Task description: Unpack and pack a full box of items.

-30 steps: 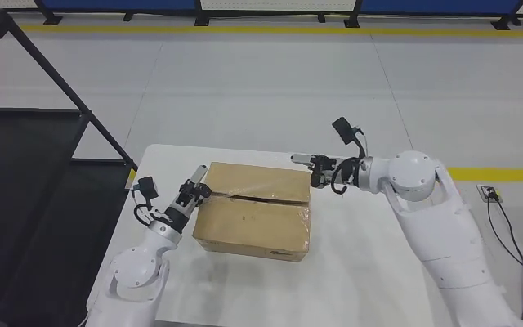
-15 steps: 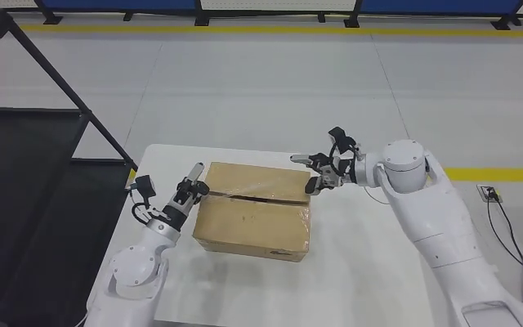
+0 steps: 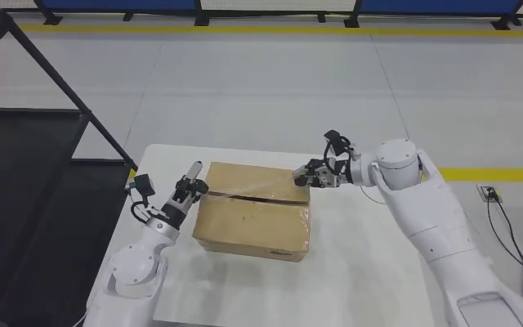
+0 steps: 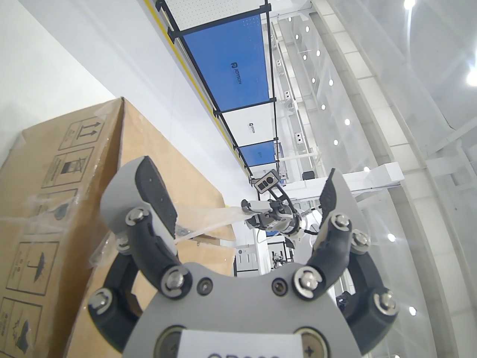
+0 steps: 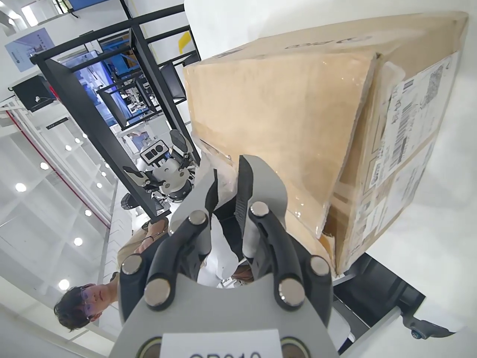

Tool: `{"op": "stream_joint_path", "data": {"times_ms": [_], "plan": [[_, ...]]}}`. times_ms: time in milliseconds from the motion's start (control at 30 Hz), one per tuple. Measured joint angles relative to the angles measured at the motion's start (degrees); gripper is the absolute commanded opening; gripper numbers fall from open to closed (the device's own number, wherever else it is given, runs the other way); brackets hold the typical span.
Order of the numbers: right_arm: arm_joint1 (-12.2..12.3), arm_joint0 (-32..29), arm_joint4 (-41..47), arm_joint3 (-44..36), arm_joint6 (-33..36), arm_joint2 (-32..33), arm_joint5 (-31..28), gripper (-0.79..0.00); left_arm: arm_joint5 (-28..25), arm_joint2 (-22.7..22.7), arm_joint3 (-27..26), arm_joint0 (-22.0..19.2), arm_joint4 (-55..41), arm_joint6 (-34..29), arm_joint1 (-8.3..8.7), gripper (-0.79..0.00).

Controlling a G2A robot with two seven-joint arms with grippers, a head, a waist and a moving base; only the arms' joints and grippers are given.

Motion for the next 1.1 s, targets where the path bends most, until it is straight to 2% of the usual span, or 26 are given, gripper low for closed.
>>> {"op": "stream_joint_path", "data": {"times_ms": [333, 767, 1100], "plan": [[1.35, -4.05, -1.36, -6.49, -0.28, 1.39, -2.11, -0.782, 0.24, 0.86, 0.26, -0.64, 0.0, -0.83, 0.06, 0.0], [4.06, -14.21, -4.2, -21.66, -5.2, 6.35, 0.53, -0.785, 0.61, 2.7, 0.66, -1.72, 0.3, -3.68, 0.16, 0.0], [4.88, -16.99, -5.86, -24.85, -6.88, 6.93, -0.05, -0.785, 2.59, 4.24, 2.45, -3.66, -1.45, -6.44, 0.12, 0.0]]}}
